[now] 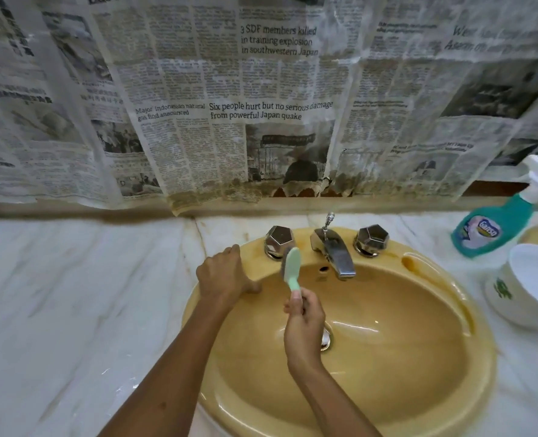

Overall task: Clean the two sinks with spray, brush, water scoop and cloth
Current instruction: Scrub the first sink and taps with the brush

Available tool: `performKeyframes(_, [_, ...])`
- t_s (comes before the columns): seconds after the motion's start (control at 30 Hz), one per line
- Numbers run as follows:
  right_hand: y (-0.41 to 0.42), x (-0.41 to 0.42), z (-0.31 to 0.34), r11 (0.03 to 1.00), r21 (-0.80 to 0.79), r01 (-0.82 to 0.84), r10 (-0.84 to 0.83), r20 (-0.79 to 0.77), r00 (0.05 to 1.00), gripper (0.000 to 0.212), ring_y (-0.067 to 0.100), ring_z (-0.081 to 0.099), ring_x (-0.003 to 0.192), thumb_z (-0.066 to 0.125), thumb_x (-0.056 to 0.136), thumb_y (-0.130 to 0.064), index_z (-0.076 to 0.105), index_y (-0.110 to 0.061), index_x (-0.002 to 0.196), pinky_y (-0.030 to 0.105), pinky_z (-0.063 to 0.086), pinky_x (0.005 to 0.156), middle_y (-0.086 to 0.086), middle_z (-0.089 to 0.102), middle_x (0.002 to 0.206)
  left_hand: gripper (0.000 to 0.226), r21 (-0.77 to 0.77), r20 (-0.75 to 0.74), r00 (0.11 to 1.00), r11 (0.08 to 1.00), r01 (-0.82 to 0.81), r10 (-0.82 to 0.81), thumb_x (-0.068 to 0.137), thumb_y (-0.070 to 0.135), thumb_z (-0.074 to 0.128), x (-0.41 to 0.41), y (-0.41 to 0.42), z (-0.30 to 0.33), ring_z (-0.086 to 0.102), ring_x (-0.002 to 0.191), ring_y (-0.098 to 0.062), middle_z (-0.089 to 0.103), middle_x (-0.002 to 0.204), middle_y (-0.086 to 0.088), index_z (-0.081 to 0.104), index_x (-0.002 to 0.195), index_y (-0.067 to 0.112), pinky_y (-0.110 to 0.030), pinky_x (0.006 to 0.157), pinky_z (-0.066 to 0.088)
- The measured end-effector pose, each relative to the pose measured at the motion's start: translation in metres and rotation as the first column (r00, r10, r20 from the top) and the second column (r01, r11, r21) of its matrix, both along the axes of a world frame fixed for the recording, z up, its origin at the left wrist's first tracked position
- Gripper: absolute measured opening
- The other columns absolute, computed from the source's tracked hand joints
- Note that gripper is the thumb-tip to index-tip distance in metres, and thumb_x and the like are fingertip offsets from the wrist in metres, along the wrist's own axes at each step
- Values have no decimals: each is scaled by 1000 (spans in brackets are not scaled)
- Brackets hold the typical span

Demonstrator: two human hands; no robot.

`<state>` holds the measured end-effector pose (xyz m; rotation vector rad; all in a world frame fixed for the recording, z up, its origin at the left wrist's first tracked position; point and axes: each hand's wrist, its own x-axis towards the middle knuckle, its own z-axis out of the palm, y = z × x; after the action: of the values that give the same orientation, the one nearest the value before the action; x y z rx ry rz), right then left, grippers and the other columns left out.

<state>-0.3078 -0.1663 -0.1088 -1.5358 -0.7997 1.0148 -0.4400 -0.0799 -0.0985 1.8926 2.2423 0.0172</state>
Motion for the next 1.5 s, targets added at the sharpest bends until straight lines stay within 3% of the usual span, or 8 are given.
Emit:
performKeyframes(0.2, [33, 2, -24, 999, 37, -33, 32, 22, 999, 16, 12, 45, 63, 51, 101, -15, 59, -22, 90, 27, 39, 60, 2, 53, 71, 75, -23, -26, 1000, 1000, 6, -7, 57, 66, 76, 1, 0, 2, 63, 100, -26, 65, 110, 3, 50, 113, 23, -30, 67, 39])
performKeyframes(0.73, [34, 23, -30, 986, 76, -146, 127, 207, 970, 14, 10, 40, 58, 51, 101, -16, 61, -19, 90, 27, 34, 56, -10, 46, 63, 74, -13, -18, 1000, 1000, -25, 25, 56, 65, 78, 2, -1, 3, 64, 99, -27, 66, 107, 3, 51, 111, 24, -30, 69, 39])
performKeyframes(0.87, [23, 14, -9, 955, 26, -294, 276, 280, 920, 14, 5, 46, 58, 54, 99, -18, 67, -17, 92, 27, 38, 59, -14, 51, 58, 73, 7, -12, 1000, 1000, -10, 10, 57, 68, 75, 2, -2, 3, 64, 95, -26, 66, 103, 3, 50, 110, 25, -30, 67, 40])
performKeyframes(1.03, [23, 21, 43, 985, -17, -171, 169, 278, 946, 35, 20, 58, 94, 46, 103, -19, 54, -11, 136, 34, 48, 86, -2, 64, 97, 75, -19, -26, 999, 1000, -19, 18, 57, 69, 76, 2, -2, 5, 64, 95, -25, 66, 103, 4, 50, 113, 26, -30, 67, 41])
performKeyframes(1.1, [34, 30, 60, 985, -66, -162, 174, 294, 940, 30, 25, 59, 94, 42, 103, -15, 59, -10, 126, 40, 49, 88, 7, 64, 101, 74, -35, -26, 999, 999, -29, 28, 57, 67, 77, 2, -1, 6, 64, 97, -26, 65, 104, 4, 50, 112, 25, -30, 68, 41])
performKeyframes(1.2, [60, 48, 81, 953, -185, -240, 292, 348, 891, 31, 23, 53, 58, 37, 101, -9, 59, -11, 79, 41, 52, 61, 4, 55, 66, 75, -44, -24, 999, 999, -27, 26, 57, 66, 77, 3, -1, 7, 63, 99, -26, 65, 105, 4, 50, 114, 25, -30, 68, 40])
performKeyframes(1.37, [93, 67, 112, 829, -461, -316, 530, 469, 706, 16, 23, 65, 52, 42, 96, -2, 56, -2, 104, 29, 54, 48, 15, 69, 78, 72, -29, -25, 999, 999, -32, 31, 59, 65, 77, 3, -4, 8, 63, 101, -26, 65, 106, 3, 48, 110, 24, -29, 69, 38])
performKeyframes(1.5, [96, 64, 123, 724, -558, -406, 687, 530, 496, 20, 27, 71, 61, 41, 91, 3, 62, 3, 89, 23, 42, 44, 17, 71, 72, 72, -21, -25, 999, 999, -37, 37, 57, 66, 77, 3, -4, 8, 63, 100, -26, 66, 105, 3, 48, 108, 24, -29, 68, 38])
